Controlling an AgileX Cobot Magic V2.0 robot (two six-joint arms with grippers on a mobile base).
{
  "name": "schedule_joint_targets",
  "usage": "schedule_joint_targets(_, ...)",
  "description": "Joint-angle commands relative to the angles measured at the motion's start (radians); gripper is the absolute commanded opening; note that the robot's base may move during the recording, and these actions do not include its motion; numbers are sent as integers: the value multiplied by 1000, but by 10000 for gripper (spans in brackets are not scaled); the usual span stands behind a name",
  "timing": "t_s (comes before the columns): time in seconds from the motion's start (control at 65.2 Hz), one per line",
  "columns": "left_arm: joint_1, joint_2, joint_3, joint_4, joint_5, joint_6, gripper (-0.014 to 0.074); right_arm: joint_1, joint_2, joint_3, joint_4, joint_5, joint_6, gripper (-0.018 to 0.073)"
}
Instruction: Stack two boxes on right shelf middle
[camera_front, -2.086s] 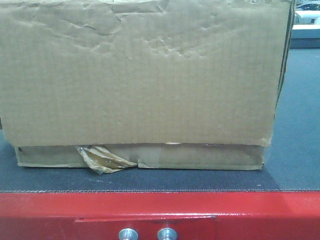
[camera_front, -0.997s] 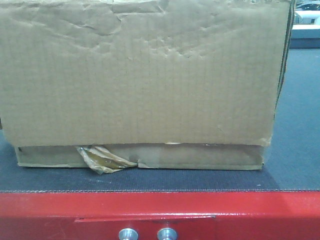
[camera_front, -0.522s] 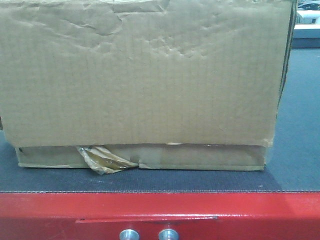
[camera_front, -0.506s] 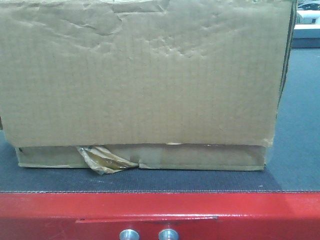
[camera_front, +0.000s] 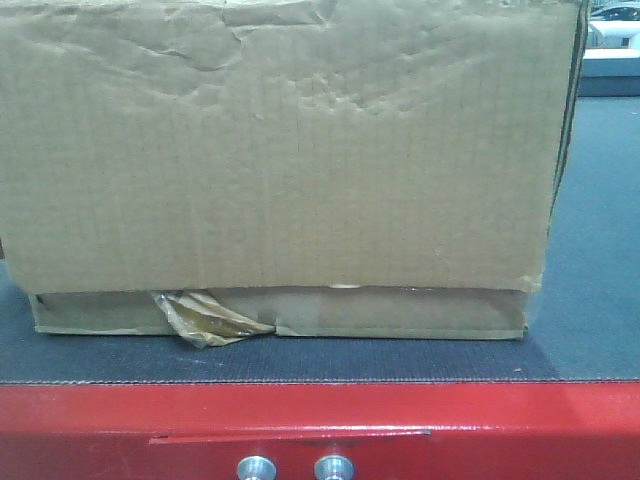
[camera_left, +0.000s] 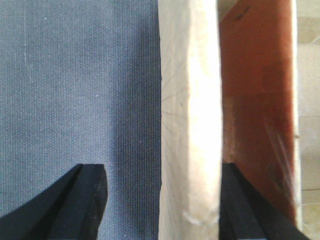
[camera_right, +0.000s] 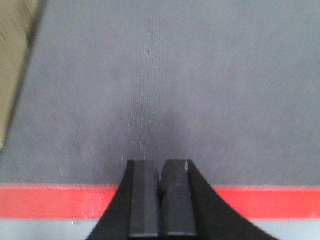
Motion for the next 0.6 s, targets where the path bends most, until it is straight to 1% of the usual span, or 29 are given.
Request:
schedule_joint_targets(0.0,1,-3,-7,9,-1,3,339,1,96,-11,7,5,1,-163)
schedule_joint_targets(0.077,1,-3,-7,9,-1,2,339,1,161,-24,7,-7,12,-163)
schedule_joint_targets(0.245,1,-3,-7,3,-1,2,339,1,304,-158,7,16,113,-161)
schedule_joint_targets(0.368,1,-3,-7,4,-1,2,339,10,407,-340,7,73,178,-147)
schedule_joint_targets(0.399,1,-3,-7,4,-1,2,339,18,434,-375,7,85,179,-141)
schedule_joint_targets(0.583,1,-3,-7,4,-1,2,339,108,594,-680,7,202,241,-140)
